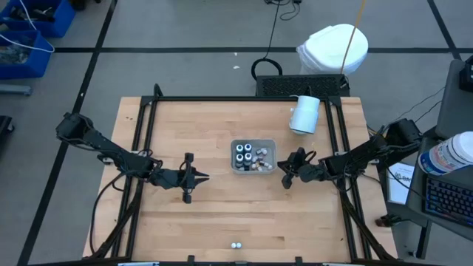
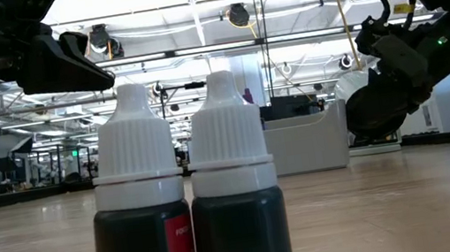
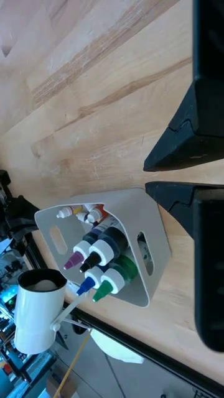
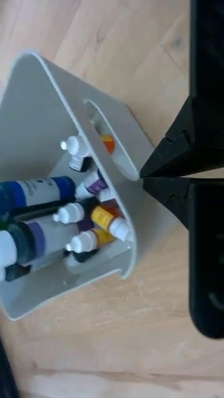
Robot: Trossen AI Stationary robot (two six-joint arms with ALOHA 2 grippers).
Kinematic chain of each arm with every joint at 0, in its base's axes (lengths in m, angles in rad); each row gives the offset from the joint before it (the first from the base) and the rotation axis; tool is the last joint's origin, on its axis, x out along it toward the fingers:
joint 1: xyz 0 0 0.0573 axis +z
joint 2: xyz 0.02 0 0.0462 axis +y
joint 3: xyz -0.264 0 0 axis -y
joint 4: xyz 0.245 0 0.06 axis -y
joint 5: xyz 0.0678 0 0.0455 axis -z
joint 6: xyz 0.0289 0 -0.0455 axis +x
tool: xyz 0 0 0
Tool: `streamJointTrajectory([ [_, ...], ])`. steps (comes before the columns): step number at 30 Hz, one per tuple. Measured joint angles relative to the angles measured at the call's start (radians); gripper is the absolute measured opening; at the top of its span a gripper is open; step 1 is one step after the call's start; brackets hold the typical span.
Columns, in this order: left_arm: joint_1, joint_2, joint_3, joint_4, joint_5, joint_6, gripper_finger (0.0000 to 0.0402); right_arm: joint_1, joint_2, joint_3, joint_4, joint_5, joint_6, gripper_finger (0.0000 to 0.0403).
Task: Pick & Place food coloring
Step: Adjust the gray bin, then put the small red food coloring bottle into the gray bin
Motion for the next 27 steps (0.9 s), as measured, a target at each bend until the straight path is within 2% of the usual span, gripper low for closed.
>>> streamJointTrajectory([
  [5,0.000,0.000,0.000,-0.008,0.000,0.000,0.0047,0.000,-0.021,0.000,-0.056,-0.050,-0.027,0.0000],
  [12,0.000,0.000,0.000,-0.026,0.000,0.000,0.0047,0.013,-0.143,0.000,-0.134,-0.039,-0.031,0.0000],
  [15,0.000,0.000,0.000,-0.036,0.000,0.000,0.0047,0.052,-0.197,0.000,-0.133,-0.037,-0.058,0.0000],
  [18,0.000,0.000,0.000,-0.035,0.000,0.000,0.0047,0.103,-0.236,0.000,-0.115,0.015,-0.077,0.0000],
  [22,0.000,0.000,0.000,-0.035,-0.001,0.000,0.0047,0.185,-0.259,0.000,-0.015,0.037,-0.187,0.0000],
  [27,0.000,0.000,0.000,-0.035,-0.001,-0.001,0.0047,0.310,-0.243,0.016,0.290,0.037,-0.407,0.0000],
])
